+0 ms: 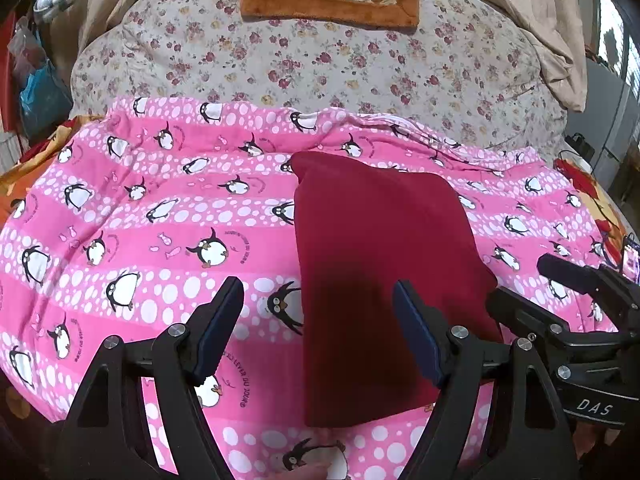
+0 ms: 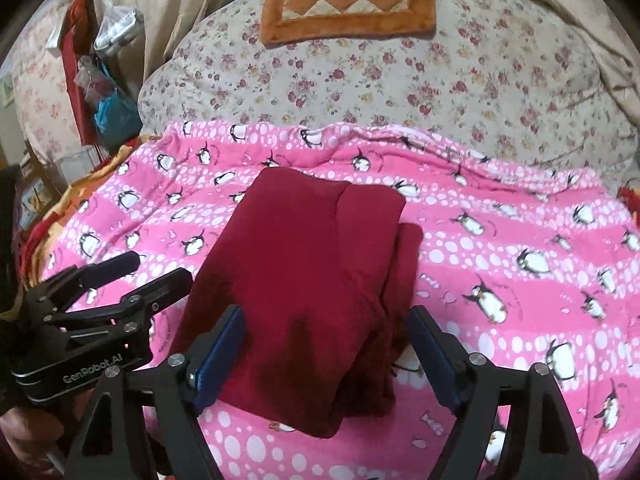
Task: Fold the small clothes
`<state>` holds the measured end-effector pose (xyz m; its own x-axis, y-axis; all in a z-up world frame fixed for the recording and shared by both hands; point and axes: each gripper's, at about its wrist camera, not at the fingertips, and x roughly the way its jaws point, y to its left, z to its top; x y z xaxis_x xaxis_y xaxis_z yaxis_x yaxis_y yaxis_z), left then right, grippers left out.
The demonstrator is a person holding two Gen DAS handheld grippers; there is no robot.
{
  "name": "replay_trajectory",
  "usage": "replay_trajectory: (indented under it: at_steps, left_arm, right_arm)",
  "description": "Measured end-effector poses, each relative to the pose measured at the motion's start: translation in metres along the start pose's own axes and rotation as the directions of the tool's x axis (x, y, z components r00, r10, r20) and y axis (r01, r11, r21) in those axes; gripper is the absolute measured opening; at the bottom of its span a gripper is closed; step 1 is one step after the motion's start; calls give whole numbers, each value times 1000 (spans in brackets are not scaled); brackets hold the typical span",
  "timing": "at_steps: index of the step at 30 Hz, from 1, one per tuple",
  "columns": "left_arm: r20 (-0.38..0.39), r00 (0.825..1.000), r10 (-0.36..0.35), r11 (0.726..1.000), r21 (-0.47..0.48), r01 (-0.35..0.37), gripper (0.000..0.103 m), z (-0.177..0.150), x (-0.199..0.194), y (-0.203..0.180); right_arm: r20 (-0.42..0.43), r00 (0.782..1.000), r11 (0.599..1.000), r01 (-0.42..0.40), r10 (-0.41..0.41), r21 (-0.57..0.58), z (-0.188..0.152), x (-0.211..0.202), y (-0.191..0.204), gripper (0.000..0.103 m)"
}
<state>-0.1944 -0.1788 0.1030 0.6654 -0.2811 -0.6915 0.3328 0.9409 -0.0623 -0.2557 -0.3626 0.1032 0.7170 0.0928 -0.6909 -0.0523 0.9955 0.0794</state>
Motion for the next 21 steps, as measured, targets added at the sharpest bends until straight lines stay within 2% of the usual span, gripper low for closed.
replay_trajectory:
  at_steps: [4, 21]
  left_arm:
    - [-6, 1000, 3, 1000, -7, -3, 77, 1, 2, 2]
    - [-20, 1000, 16, 1000, -12, -16, 77, -2, 10, 1]
  right_arm:
    - [19, 999, 999, 28, -28, -17, 0, -1, 3, 85]
    - [-3, 1000, 1000, 16, -16, 12, -4, 10, -1, 86]
